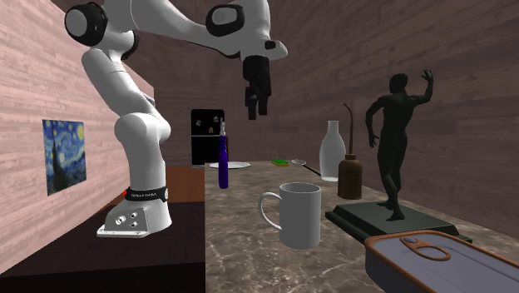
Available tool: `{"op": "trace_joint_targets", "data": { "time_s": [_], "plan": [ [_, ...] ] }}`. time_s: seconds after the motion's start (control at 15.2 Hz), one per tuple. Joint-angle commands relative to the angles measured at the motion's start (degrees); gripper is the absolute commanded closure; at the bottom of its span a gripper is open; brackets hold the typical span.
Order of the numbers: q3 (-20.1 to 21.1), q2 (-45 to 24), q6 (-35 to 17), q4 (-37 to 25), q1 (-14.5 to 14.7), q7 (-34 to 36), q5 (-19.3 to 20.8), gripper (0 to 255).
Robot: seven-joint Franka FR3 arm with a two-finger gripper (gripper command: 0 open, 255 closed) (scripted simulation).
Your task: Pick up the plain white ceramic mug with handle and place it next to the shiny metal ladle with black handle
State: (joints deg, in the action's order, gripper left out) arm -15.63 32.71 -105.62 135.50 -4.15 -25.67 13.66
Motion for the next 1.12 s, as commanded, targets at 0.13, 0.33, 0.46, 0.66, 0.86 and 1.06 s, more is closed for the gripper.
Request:
{"op": "trace_joint_targets", "data": {
  "time_s": [0.13,0.33,0.46,0.66,0.86,1.06],
  "plan": [
    [-5.4,-6.0,-4.3,-2.0,-0.7,-5.9,0.4,0],
    [-9.2,-11.3,-7.1,-4.4,-0.8,-10.5,-0.4,0],
    [-11.8,-15.2,-8.8,-6.4,-0.8,-13.8,-1.5,0],
    [-15.3,-21.6,-11.1,-9.9,-0.9,-19.2,-4.2,0],
    [-18.3,-28.6,-12.8,-14.0,-1.3,-25.1,-8.3,0],
    [-20.3,-36.3,-13.8,-18.9,-2.7,-31.5,-13.6,0]
  ]
}}
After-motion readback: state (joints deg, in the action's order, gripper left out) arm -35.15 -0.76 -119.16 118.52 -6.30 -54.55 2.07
